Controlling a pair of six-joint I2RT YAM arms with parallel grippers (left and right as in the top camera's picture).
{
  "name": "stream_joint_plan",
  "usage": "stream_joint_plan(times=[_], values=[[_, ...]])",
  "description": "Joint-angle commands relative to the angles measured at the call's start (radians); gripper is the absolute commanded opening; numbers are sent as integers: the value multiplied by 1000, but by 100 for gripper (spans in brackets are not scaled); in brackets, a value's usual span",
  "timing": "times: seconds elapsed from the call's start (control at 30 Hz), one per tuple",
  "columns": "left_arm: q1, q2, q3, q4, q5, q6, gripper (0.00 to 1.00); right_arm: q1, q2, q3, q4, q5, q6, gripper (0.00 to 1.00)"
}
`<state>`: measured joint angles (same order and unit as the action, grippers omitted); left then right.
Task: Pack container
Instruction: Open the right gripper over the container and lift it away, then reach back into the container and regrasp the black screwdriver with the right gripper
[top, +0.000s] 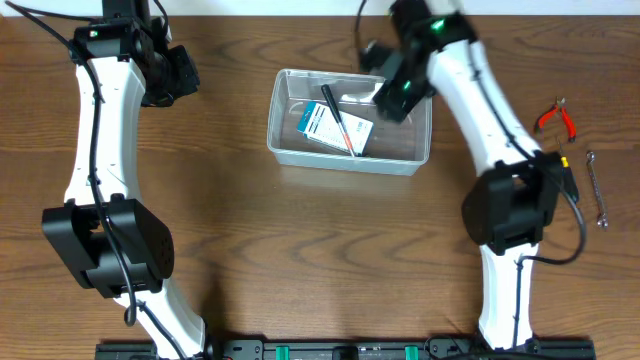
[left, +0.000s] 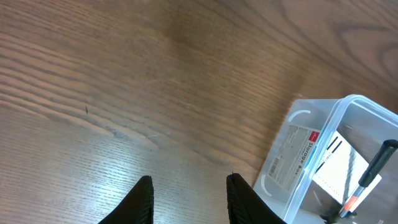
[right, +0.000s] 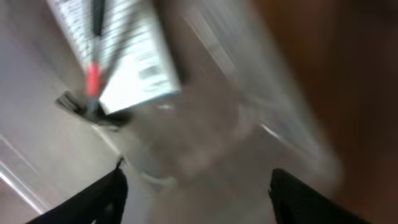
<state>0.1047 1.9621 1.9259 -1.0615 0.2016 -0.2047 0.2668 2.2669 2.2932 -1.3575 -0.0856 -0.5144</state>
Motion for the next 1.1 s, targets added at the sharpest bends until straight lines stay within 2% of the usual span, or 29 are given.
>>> stream_joint_plan(times=[0.0, 0.13, 0.27, 0.47, 0.7, 0.73, 0.8, 1.0, 1.07], values=[[3, -6, -7, -4, -12, 17, 28, -106, -47, 143, -61, 67, 161, 77], [3, -6, -7, -8, -12, 17, 28, -217, -47, 208, -140, 60, 185, 76], [3, -6, -7, -8, -12, 17, 28, -321, -47, 186, -168, 10, 252, 76], [3, -6, -7, -6, -12, 17, 28, -361, -46, 165, -187, -258, 220, 63], [3, -6, -7, -6, -12, 17, 28, -189, -45, 165, -178, -247, 97, 61], [3, -6, -7, -6, -12, 17, 28, -153, -45, 165, -172, -232, 88, 58], [3, -6, -7, -7, -12, 16, 28, -85, -45, 165, -153, -190, 87, 46], [3, -6, -7, -9, -12, 17, 28, 80, -19, 164, -87, -146, 61, 33], [3, -6, -7, -12, -12, 17, 29, 119, 6, 164, -72, -146, 56, 24]])
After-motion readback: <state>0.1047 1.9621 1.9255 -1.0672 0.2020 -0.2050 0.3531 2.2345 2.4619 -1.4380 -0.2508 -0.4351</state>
